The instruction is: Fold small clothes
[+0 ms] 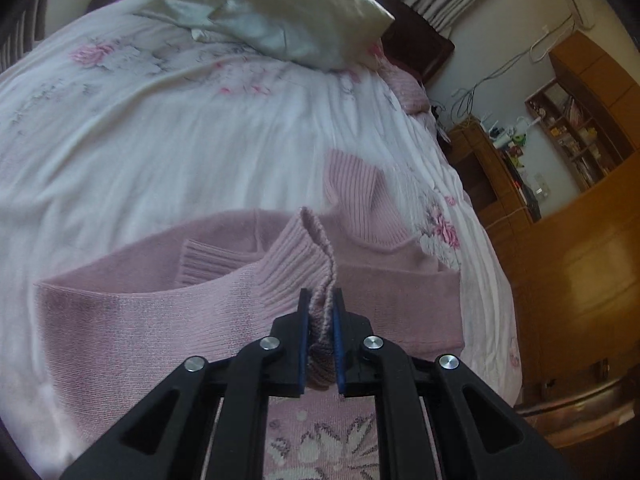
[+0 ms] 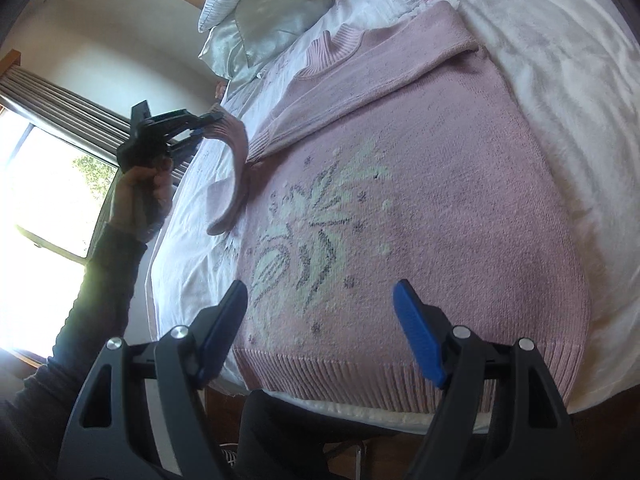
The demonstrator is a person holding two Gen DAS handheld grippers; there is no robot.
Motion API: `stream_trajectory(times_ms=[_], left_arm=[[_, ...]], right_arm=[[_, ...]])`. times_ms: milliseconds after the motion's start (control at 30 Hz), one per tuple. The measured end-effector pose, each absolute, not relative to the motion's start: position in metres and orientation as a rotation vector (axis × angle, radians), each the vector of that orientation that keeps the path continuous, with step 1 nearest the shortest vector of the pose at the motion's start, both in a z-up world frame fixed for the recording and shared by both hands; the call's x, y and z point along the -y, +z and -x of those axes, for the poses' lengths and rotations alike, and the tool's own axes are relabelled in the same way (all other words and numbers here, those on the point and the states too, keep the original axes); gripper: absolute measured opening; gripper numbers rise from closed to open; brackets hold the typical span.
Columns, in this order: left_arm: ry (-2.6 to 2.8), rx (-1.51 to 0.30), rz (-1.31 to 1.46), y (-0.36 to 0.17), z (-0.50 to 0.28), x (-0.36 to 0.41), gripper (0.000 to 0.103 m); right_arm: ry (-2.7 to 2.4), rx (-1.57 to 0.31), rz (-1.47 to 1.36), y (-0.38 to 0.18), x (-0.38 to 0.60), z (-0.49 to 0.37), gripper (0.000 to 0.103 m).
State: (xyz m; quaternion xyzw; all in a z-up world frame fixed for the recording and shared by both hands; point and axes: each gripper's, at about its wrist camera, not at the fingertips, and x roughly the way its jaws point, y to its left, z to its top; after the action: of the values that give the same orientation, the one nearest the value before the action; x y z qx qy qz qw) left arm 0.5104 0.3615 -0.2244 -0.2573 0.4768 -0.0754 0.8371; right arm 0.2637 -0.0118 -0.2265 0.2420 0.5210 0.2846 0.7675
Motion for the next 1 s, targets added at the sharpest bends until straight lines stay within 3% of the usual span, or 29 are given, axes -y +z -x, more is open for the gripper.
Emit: stream_trajectory(times_ms=[133, 200, 267, 367, 500, 600, 900, 967, 1000], left_arm=[[-0.172, -1.097, 0.551, -0.278, -0.526, -0.338, 0.017], [-0.177, -1.074, 0.623, -0.286, -0.519, -0.347, 0.048], [-0.160, -1.011, 0.684, -0.281, -0.500, -0.364, 0.070], [-0.159, -0.930, 0.760, -0.270, -0.457, -0.394, 0.077], [-0.132, -0.891, 0.773, -0.263, -0.379, -0.418, 0.080], [-0.078, -0.858, 0.750, -0.261, -0.314, -0.429, 0.090], [0.062, -0.885, 0.900, -0.308, -0.181, -0.454, 0.091], [0.073, -0.889, 0.955, -0.319, -0.169, -0.455, 0.091], [0.075, -0.894, 0.963, -0.322, -0.166, -0.453, 0.091]], right_arm=[[0.645, -1.160, -0.500, -0.229, 0.005, -0.302, 0.078], [0.687, -1.181, -0.493, -0.227, -0.005, -0.327, 0.078], [0.760, -1.200, -0.521, -0.227, -0.016, -0.357, 0.078], [0.860, -1.238, -0.593, -0.232, -0.044, -0.415, 0.077], [0.963, -1.316, -0.674, -0.256, -0.098, -0.498, 0.055], [0.937, -1.384, -0.634, -0.279, -0.134, -0.542, 0.055], [0.914, -1.471, -0.510, -0.307, -0.189, -0.571, 0.056], [0.922, -1.490, -0.493, -0.304, -0.196, -0.570, 0.048], [0.935, -1.503, -0.473, -0.302, -0.201, -0.568, 0.028]])
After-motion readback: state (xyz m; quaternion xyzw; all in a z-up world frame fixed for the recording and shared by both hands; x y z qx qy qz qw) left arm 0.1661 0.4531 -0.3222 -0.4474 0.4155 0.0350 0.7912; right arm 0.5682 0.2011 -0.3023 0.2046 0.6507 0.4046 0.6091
